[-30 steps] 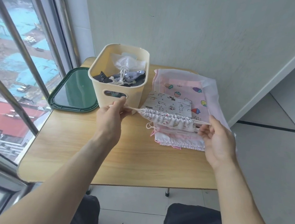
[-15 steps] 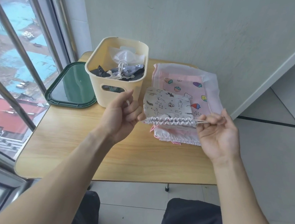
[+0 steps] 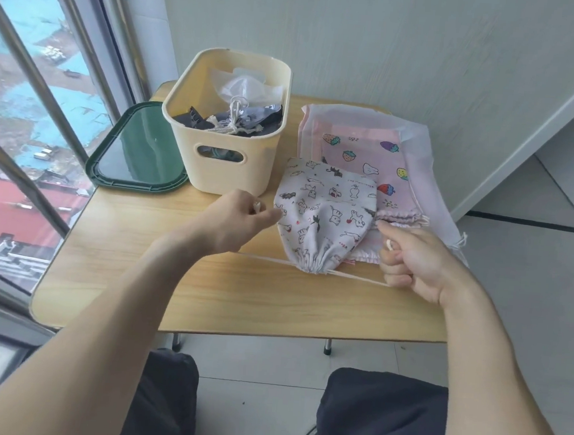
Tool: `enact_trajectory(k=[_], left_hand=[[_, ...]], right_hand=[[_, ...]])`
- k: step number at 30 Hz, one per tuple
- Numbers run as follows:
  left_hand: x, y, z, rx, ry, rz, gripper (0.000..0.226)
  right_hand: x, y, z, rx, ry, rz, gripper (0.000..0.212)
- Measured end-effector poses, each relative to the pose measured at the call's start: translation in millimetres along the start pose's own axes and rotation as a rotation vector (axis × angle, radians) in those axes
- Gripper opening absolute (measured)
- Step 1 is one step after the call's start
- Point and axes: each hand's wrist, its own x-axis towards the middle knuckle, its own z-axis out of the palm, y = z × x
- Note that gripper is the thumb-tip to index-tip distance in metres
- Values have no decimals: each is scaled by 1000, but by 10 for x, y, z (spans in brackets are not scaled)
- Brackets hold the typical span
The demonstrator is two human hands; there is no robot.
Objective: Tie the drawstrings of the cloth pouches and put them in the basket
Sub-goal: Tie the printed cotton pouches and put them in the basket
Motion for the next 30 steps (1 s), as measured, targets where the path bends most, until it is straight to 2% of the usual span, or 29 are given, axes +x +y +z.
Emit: enact_trajectory(k=[4, 8, 10, 13, 15, 17, 19, 20, 22, 24, 27, 29, 30], left_hand=[[19, 1, -14, 27, 13, -1, 46], [7, 4, 170, 159, 42, 96, 53], [23, 11, 230, 11, 90, 138, 52], [57, 71, 235, -427, 96, 225, 45], [57, 109, 236, -509, 116, 272, 40], [64, 117, 268, -397, 114, 283, 34], [91, 62, 296, -172, 63, 225, 22], [97, 31, 301, -60, 36, 187, 25], [87, -5, 322, 119, 54, 156, 39], [38, -11, 338, 223, 144, 208, 47], [-58, -10, 321, 251, 180, 316, 43], [-105, -16, 333, 291, 139, 415, 36], [-112, -26, 360, 330, 123, 471, 34]], right_hand=[[-21, 0, -22, -37, -11, 21, 46], [-52, 47, 80, -265, -118, 14, 34], [-94, 43, 123, -355, -209, 0, 41], [-177, -3, 155, -337, -404, -39, 54], [-199, -6, 145, -256, -524, -138, 47], [-195, 3, 114, -145, -599, -234, 39], [-179, -12, 126, 4, -639, -285, 33], [-159, -21, 144, 62, -641, -309, 29], [-96, -43, 204, 109, -569, -376, 22], [20, -51, 267, 99, -408, -466, 19], [194, -80, 340, 111, -184, -529, 17], [256, -95, 391, -24, -60, -561, 16], [271, -99, 397, -169, -4, -582, 19]])
